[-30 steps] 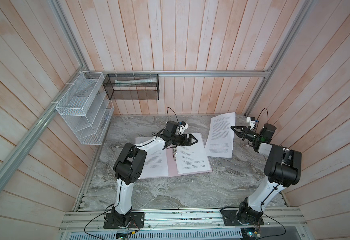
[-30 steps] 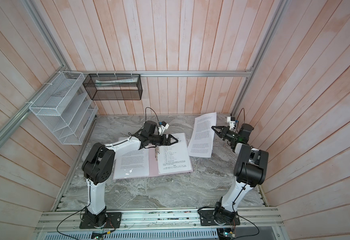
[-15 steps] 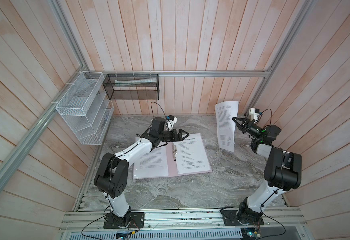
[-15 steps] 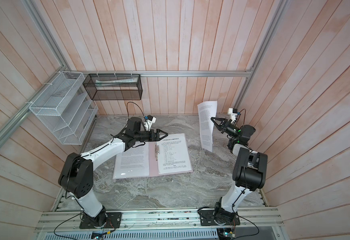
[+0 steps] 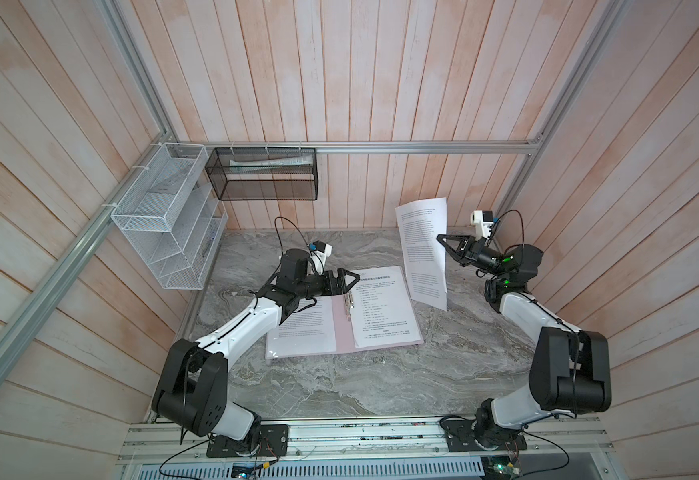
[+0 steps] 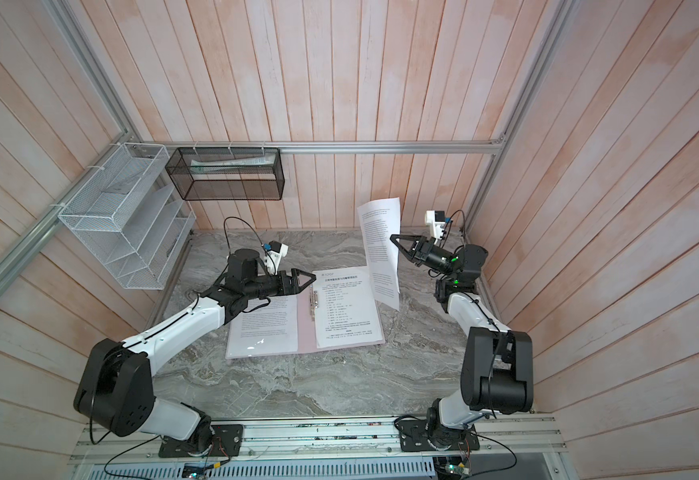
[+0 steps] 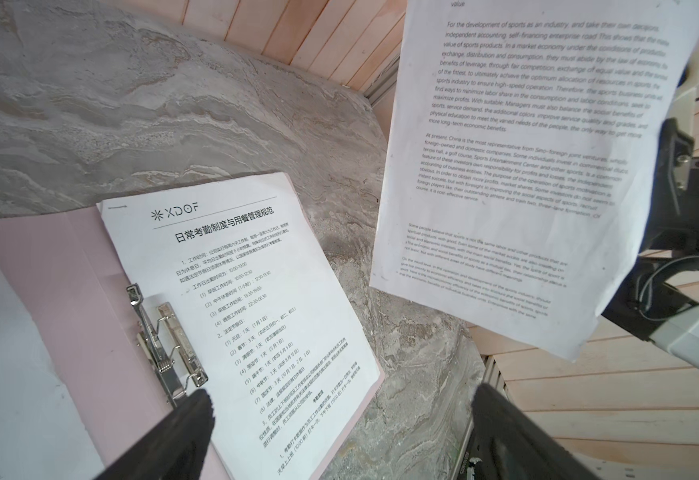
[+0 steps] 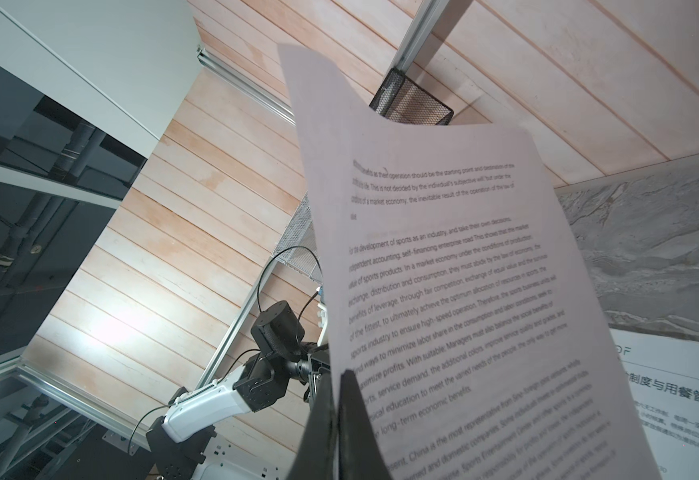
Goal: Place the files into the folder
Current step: 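Lift the English text sheet upright with the right gripper, then lay the English sheet onto the folder over the first sheet and release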
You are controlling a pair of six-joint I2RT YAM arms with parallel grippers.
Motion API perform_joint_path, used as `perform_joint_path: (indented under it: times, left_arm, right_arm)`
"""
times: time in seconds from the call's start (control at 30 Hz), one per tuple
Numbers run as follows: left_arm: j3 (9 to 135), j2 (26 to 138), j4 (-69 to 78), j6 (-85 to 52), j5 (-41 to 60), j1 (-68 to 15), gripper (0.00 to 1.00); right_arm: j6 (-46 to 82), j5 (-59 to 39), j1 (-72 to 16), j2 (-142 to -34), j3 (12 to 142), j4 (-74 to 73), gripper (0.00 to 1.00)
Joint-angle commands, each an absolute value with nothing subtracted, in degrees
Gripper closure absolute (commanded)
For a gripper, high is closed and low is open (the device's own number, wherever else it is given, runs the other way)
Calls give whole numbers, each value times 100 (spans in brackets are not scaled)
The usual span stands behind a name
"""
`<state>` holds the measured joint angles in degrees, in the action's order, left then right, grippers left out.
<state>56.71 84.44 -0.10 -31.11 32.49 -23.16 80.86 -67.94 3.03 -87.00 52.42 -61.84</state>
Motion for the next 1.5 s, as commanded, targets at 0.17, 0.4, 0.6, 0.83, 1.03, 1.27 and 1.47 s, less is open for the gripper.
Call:
perform_joint_path:
  times: [0.17,0.4,0.6,0.83,1.03,1.27,1.47]
  left_arm:
    - [5279,8167,213,-3160,3042,-2260,2]
    - [5150,8190,282,-3129,3032,-2217,1]
    - [5039,8242,367,-3164,3046,-2206,1]
    - [5036,8301,366,-3156,3023,-2189,2]
    - [5001,8410,431,-3221,3050,-2189,2]
    - [4993,8395,396,-3190,3015,-2193,2]
    - [4983,8477,465,-3226,3076,-2188,2]
  right_arm:
    - [6896,-6667,193,-8801,4749,-4521,100]
    - [5438,-6346,179,-9802,5054,-2739,100]
    - [5539,-5798,64,-10424,4920,-2942,100]
    - [6092,-5371,102,-10576,4465,-3792,100]
    - [6800,-4756,145,-10532,4103,-4606,100]
    - [7203,-4325,271,-10495,3654,-5018,100]
    - [7425,-3961,360,-10348,3172,-5344,100]
